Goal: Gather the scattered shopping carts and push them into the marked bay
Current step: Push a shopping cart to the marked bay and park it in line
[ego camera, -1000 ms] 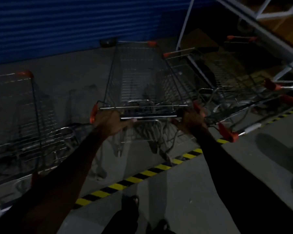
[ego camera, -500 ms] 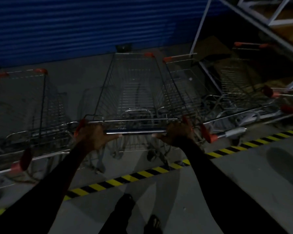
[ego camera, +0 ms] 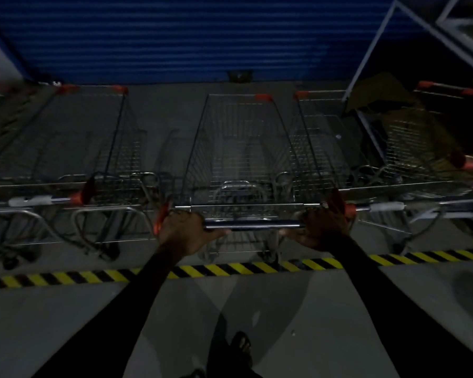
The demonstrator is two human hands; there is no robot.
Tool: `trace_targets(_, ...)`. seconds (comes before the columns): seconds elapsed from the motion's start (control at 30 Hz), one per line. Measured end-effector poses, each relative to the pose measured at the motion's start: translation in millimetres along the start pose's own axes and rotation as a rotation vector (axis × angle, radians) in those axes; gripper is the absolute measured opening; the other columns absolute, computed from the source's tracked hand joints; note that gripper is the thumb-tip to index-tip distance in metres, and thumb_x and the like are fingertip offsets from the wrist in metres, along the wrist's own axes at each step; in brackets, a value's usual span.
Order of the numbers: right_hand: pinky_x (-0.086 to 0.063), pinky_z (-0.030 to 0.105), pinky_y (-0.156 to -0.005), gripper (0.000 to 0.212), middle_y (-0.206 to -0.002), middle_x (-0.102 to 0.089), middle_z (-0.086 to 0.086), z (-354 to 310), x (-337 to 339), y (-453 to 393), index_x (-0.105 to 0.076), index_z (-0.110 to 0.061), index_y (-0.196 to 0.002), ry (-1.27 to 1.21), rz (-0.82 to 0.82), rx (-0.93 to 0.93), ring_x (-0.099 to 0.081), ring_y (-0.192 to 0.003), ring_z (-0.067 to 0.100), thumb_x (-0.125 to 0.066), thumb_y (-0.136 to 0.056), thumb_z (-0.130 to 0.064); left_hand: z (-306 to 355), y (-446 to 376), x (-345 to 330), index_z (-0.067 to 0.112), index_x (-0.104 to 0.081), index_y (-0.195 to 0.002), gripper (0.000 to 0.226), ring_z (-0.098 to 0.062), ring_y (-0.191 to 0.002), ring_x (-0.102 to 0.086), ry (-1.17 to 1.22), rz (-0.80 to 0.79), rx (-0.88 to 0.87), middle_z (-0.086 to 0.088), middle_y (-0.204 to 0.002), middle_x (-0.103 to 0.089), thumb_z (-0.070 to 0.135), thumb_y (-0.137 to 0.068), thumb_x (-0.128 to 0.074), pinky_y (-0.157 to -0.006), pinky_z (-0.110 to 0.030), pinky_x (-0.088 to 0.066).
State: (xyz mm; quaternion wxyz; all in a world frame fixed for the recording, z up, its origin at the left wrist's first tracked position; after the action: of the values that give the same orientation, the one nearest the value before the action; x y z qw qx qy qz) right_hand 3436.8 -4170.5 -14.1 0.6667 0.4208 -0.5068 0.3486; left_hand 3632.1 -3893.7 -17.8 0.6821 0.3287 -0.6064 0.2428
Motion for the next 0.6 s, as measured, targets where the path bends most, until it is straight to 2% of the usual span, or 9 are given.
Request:
trace_targets(0.1,-0.019,0.058,-0.125,0.117,-0.086,-0.072,-0.006,-9.9,-2.1,26.5,-0.075,-0.031,-0.095,0.039,0.022,0.001,-0.068,-0.102,0.019,0.012,-0.066,-0.105,3.6,26.4,6.8,0.025,-0.053,-0.065,0.101,-0.016,-0.090,-0.075,-0.006,-0.006,0.000,0.007,-0.073,-0.072,0.115,-0.060,-0.007,-0.118,-0.054,-0.040)
trace_targets(0.17,-0.029,0.049,-0.119,0.116,-0.089,-0.071,-0.005,-17.3,-5.4,45.1,-0.076,-0.030,-0.097,-0.002,0.029,-0.012,-0.067,-0.102,0.019,0.010,-0.069,-0.103,0.7,44.5,7.5,0.027,-0.052,-0.062,0.100,-0.016,-0.093,-0.075,-0.008,-0.013,0.011,0.006,-0.077,-0.074,0.115,-0.057,-0.005,-0.118,-0.053,-0.040)
trace_targets(0.23,-0.035,0.043,-0.112,0.111,-0.091,-0.072,-0.004,-24.6,-9.2,65.6,-0.076,-0.029,-0.094,-0.030,0.052,-0.017,-0.067,-0.103,0.020,0.005,-0.072,-0.101,-0.2,64.2,8.0,0.027,-0.051,-0.059,0.100,-0.015,-0.090,-0.075,-0.053,0.002,0.004,0.007,-0.072,-0.072,0.115,-0.059,-0.005,-0.122,-0.053,-0.032)
trace_targets(0.3,-0.040,0.046,-0.112,0.109,-0.090,-0.073,-0.005,-30.7,-13.5,85.7,-0.076,-0.030,-0.091,-0.001,0.056,-0.028,-0.068,-0.104,0.019,0.004,-0.072,-0.103,0.8,84.3,5.4,0.026,-0.054,-0.060,0.099,-0.013,-0.087,-0.073,-0.096,-0.003,-0.004,0.010,-0.063,-0.061,0.113,-0.064,-0.009,-0.127,-0.054,-0.017)
trace_targets(0.37,-0.044,0.048,-0.109,0.111,-0.083,-0.071,-0.006,-37.7,-19.1,105.1,-0.073,-0.029,-0.082,0.034,0.027,-0.031,-0.071,-0.095,0.016,0.008,-0.069,-0.104,2.7,106.9,1.9,0.026,-0.057,-0.062,0.096,-0.012,-0.087,-0.071,-0.094,-0.006,-0.004,0.012,-0.063,-0.057,0.112,-0.067,-0.013,-0.127,-0.052,-0.016)
trace_targets(0.47,-0.022,0.053,-0.122,0.100,-0.073,-0.067,-0.006,-49.3,-24.8,136.9,-0.066,-0.026,-0.069,0.037,0.003,-0.016,-0.070,-0.088,0.015,-0.002,-0.074,-0.103,2.7,140.5,-3.4,0.026,-0.066,-0.072,0.097,-0.017,-0.091,-0.073,-0.041,-0.034,-0.011,0.007,-0.074,-0.067,0.110,-0.067,-0.020,-0.112,-0.043,-0.043)
trace_targets(0.5,-0.017,0.055,-0.124,0.099,-0.071,-0.065,-0.007,-52.7,-26.6,146.2,-0.065,-0.026,-0.066,0.022,0.005,-0.008,-0.070,-0.087,0.015,-0.003,-0.074,-0.103,1.1,150.6,-5.7,0.026,-0.068,-0.073,0.100,-0.018,-0.090,-0.074,-0.018,-0.028,-0.007,0.007,-0.074,-0.068,0.111,-0.064,-0.018,-0.109,-0.042,-0.047)
trace_targets(0.53,-0.015,0.057,-0.125,0.100,-0.071,-0.065,-0.008,-55.5,-27.5,155.5,-0.066,-0.027,-0.066,0.010,0.009,-0.008,-0.069,-0.087,0.014,-0.003,-0.074,-0.104,-0.3,160.4,-6.7,0.026,-0.069,-0.074,0.104,-0.017,-0.090,-0.074,-0.015,-0.020,-0.001,0.008,-0.074,-0.067,0.113,-0.061,-0.015,-0.112,-0.045,-0.044)
trace_targets(0.6,-0.015,0.057,-0.125,0.104,-0.073,-0.067,-0.009,-60.3,-35.7,174.2,-0.067,-0.027,-0.067,0.014,-0.009,-0.020,-0.069,-0.087,0.013,0.001,-0.071,-0.106,-1.6,181.7,-15.1,0.027,-0.071,-0.078,0.112,-0.017,-0.094,-0.073,-0.036,-0.049,0.013,0.009,-0.079,-0.070,0.117,-0.055,-0.008,-0.124,-0.054,-0.025)
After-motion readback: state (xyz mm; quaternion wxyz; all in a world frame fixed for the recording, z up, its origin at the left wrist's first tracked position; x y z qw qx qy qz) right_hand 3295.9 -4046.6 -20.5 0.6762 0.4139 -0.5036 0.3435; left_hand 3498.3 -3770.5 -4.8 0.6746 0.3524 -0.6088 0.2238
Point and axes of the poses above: each hand's wrist, its own y-axis away from the middle knuckle, its own x-axis out of the back of the hand, z = x × y, the point moved 5 cm from there along -y, towards the middle knuckle
